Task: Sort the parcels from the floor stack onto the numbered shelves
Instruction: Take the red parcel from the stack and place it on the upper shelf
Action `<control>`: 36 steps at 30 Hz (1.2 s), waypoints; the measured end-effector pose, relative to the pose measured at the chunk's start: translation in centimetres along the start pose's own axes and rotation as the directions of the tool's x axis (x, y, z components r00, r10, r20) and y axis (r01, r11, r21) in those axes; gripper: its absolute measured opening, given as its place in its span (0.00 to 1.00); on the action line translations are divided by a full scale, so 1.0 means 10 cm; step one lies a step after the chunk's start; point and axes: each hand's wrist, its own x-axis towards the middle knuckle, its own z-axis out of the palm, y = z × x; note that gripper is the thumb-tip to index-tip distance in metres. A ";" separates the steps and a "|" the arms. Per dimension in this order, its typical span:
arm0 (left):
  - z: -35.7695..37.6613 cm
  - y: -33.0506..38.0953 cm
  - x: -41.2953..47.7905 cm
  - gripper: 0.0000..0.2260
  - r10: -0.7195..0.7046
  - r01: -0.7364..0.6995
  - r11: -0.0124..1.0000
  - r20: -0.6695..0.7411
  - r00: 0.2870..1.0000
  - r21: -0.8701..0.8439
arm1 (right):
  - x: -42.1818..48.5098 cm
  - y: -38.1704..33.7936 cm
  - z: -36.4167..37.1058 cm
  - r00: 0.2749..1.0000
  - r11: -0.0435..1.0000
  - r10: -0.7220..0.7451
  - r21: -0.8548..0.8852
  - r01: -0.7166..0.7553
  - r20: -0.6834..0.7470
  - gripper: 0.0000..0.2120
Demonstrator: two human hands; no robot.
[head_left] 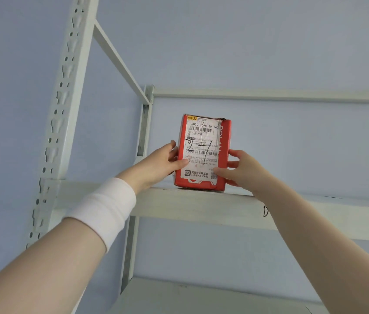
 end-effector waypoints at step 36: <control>-0.23 0.01 0.66 0.12 -0.329 0.248 0.773 0.035 0.944 0.584 | 0.66 -0.10 0.09 0.936 0.917 0.327 -0.284 -0.281 0.132 0.08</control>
